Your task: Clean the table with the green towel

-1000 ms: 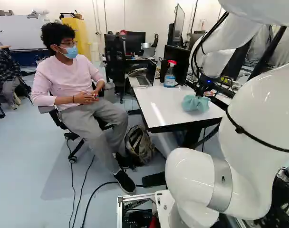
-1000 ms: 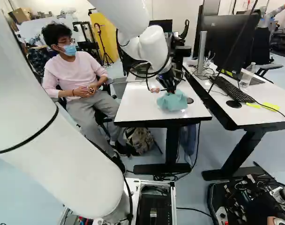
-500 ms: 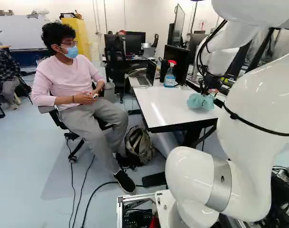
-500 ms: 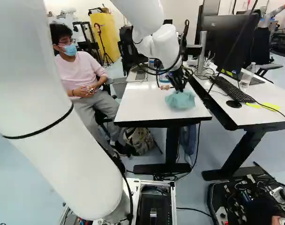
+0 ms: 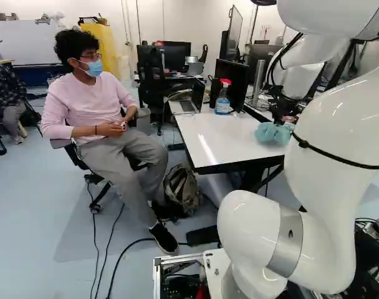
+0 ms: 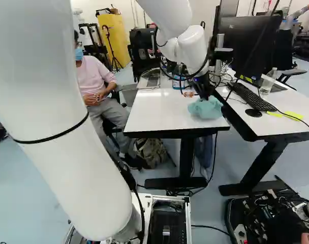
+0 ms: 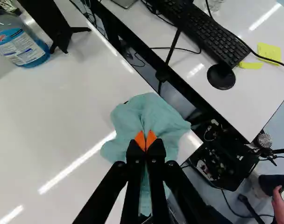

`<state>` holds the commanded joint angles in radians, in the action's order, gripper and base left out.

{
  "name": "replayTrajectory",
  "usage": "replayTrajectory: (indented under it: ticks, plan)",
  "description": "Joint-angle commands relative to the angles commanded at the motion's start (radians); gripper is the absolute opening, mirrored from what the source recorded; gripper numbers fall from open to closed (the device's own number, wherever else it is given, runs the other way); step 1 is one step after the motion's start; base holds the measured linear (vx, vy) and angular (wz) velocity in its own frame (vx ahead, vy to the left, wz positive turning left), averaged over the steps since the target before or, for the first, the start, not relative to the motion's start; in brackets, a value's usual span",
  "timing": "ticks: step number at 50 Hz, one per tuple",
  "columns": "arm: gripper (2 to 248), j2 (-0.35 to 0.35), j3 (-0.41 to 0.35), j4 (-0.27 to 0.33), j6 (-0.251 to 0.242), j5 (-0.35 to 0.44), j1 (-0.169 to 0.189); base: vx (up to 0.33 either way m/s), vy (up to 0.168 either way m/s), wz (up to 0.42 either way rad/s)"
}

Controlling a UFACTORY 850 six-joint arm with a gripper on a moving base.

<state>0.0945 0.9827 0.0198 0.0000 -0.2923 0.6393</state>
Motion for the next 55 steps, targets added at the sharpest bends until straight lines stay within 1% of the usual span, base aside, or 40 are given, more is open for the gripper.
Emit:
replayTrajectory:
  ticks: [14, 15, 19, 20, 24, 25, 30, 31, 35, 36, 40, 41, 45, 46, 51, 52, 55]
  plan:
    - [24, 0.001, 0.001, 0.000, 0.000, 0.000, 0.001, 0.000, 0.000, 0.000]
    - [28, 0.001, 0.001, 0.000, 0.000, 0.000, 0.001, 0.000, 0.000, 0.000]
    - [28, 0.001, 0.001, 0.000, 0.000, 0.000, 0.001, 0.000, 0.000, 0.000]
    - [57, 0.001, 0.001, 0.000, 0.000, 0.000, 0.001, 0.000, 0.000, 0.000]
    - [57, 0.001, 0.001, 0.000, 0.000, 0.000, 0.001, 0.000, 0.000, 0.000]
    - [93, 0.001, 0.001, 0.000, 0.000, 0.000, 0.001, 0.000, 0.000, 0.000]
    - [93, 0.001, 0.001, 0.000, 0.000, 0.000, 0.001, 0.000, 0.000, 0.000]
    - [129, 0.001, 0.001, 0.000, 0.000, 0.000, 0.001, 0.000, 0.000, 0.000]
    - [129, 0.001, 0.001, 0.000, 0.000, 0.000, 0.001, 0.000, 0.000, 0.000]
    - [165, 0.001, 0.001, 0.000, 0.000, 0.000, 0.001, 0.000, 0.000, 0.000]
    - [165, 0.001, 0.001, 0.000, 0.000, 0.000, 0.001, 0.000, 0.000, 0.000]
    - [202, 0.001, 0.001, 0.000, 0.000, 0.000, 0.001, 0.000, 0.000, 0.000]
    - [202, 0.001, 0.001, 0.000, 0.000, 0.000, 0.001, 0.000, 0.000, 0.000]
    - [240, 0.001, 0.001, 0.000, 0.000, 0.000, 0.001, 0.000, 0.000, 0.000]
    - [240, 0.001, 0.001, 0.000, 0.000, 0.000, 0.001, 0.000, 0.000, 0.000]
    - [247, 0.001, 0.001, 0.000, 0.000, 0.000, 0.001, 0.000, 0.000, 0.000]
    - [247, 0.001, 0.001, 0.000, 0.000, 0.000, 0.001, 0.000, 0.000, 0.000]
